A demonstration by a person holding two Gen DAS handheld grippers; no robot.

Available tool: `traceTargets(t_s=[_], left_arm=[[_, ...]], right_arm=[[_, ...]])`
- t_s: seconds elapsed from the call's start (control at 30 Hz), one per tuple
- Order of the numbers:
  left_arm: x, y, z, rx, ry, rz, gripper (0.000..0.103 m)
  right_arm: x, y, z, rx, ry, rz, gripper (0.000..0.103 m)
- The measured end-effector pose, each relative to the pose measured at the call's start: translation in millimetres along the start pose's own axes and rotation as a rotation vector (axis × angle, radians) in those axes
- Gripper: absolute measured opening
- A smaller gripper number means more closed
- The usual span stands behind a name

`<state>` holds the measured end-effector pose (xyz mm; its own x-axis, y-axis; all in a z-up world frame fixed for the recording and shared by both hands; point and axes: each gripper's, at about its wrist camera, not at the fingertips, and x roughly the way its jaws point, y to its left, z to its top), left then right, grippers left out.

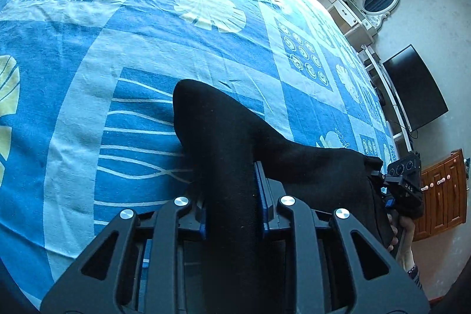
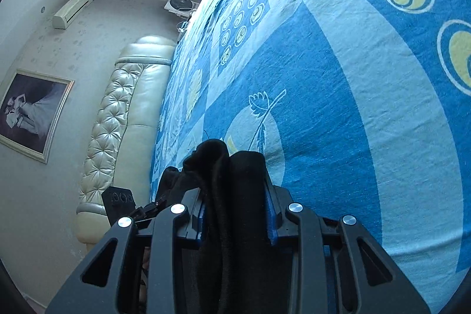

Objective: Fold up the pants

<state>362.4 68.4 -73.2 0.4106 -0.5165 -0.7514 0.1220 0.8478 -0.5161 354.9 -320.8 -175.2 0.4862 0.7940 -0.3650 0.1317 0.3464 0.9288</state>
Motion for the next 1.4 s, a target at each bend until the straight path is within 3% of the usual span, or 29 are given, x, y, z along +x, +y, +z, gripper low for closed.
traceTargets(t_s=[0.83,0.87,1.0,1.1,1.4], left_arm=[[0,10,-4,-0.026,-0.028,-0.057,0.027],[-1,9,-5,-0.020,-0.030,-0.057,0.030],[-14,8,-14,-0.025,-0.056,-0.051,0.063],[-31,8,-28,-0.043,-0.074,-0.089,0.076],[-84,12,-93,-0.143,-0.080,-0.226,0.084]], right_arm=[[-3,3,0,-0.003,-0.008,0.017,0.034],[-4,4,-1,-0.002,-0.010,0.017,0.035],[-14,12,-8,0.003,-0.025,0.024,0.051],[-32,18,-18,-0.003,-0.056,0.026,0.063],[-89,23,-68,-0.015,-0.070,0.026,0.071]])
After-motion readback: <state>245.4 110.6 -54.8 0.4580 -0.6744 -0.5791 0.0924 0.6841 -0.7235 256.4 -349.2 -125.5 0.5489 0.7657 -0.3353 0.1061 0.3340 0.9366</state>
